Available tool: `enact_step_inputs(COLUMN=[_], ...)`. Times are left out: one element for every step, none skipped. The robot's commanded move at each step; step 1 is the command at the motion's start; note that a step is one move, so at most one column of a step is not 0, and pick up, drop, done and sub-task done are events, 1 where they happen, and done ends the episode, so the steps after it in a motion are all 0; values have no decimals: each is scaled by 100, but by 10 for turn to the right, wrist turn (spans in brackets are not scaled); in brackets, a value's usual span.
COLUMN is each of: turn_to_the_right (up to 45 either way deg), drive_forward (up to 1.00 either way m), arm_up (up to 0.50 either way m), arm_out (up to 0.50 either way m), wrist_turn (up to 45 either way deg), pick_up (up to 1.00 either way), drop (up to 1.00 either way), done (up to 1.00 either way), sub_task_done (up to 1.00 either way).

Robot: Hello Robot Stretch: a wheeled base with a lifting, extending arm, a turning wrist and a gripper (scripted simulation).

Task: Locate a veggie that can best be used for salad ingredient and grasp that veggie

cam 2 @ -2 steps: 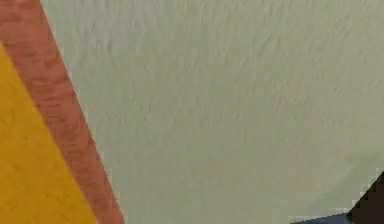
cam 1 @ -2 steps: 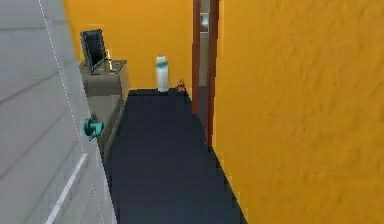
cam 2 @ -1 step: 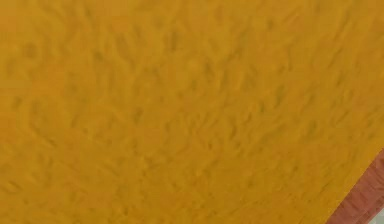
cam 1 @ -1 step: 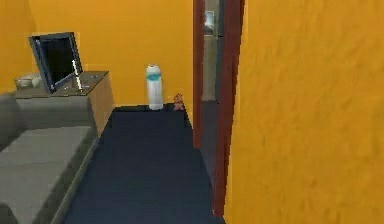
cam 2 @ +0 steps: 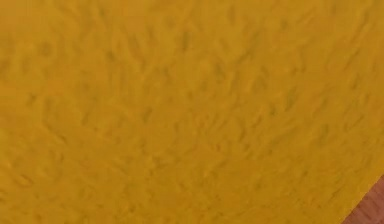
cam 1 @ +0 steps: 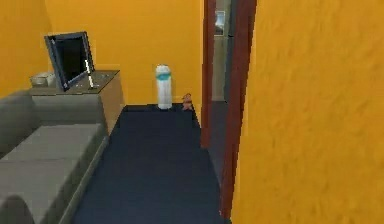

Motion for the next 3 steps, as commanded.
enact_step_inputs(turn_to_the_right=[-120,0,-90], drive_forward=[0,100,0], arm_up=[0,0,0], arm_out=[0,0,0], wrist_turn=[0,0,0], pick_up=[0,0,0], drop=[0,0,0], done=[0,0,0], sub_task_done=[0,0,0])
